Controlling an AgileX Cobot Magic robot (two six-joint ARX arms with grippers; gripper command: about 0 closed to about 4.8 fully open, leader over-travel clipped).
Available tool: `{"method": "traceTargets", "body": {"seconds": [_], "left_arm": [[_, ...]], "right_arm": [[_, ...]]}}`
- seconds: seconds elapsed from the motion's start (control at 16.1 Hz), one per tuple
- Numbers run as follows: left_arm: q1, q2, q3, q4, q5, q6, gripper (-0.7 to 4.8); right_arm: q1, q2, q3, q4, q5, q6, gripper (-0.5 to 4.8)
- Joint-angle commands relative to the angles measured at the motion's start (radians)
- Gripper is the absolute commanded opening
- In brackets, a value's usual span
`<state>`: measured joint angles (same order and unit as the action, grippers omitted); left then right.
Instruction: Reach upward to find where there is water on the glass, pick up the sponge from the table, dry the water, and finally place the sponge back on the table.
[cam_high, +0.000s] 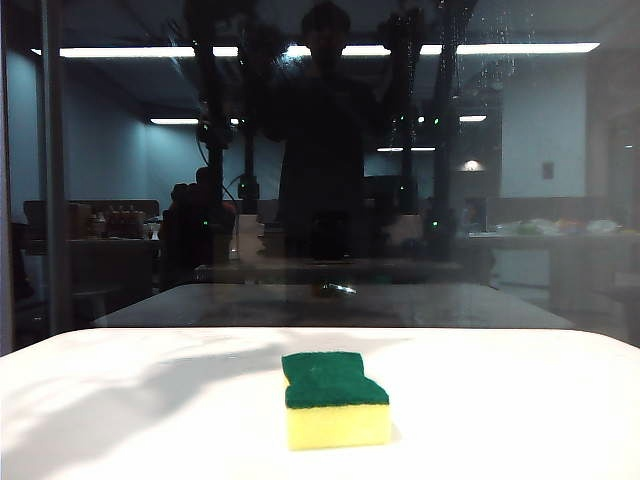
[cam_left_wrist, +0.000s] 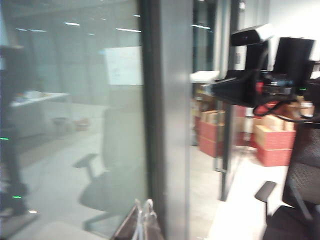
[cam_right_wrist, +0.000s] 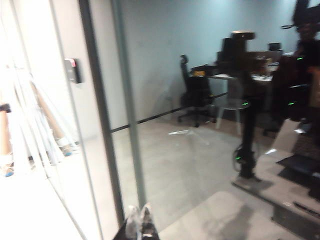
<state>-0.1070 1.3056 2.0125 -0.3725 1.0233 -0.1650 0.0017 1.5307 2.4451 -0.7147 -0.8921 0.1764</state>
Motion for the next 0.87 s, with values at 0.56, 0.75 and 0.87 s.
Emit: {"method": "traceTargets", "body": {"seconds": [0.56, 0.75, 0.87], "left_arm": [[0.002, -0.004, 0.006, 0.015, -0.132, -0.03, -0.06], [0.002, -0.003, 0.006, 0.015, -0.254, -0.026, -0.06], [0.002, -0.003, 0.006, 0.015, -0.338, -0.026, -0.06]], "right_arm": [[0.0, -0.004, 0.003, 0.016, 0.0, 0.007, -0.06], [0.0, -0.004, 0.003, 0.016, 0.073, 0.007, -0.06], [-0.001, -0.004, 0.003, 0.016, 0.114, 0.007, -0.06]]}}
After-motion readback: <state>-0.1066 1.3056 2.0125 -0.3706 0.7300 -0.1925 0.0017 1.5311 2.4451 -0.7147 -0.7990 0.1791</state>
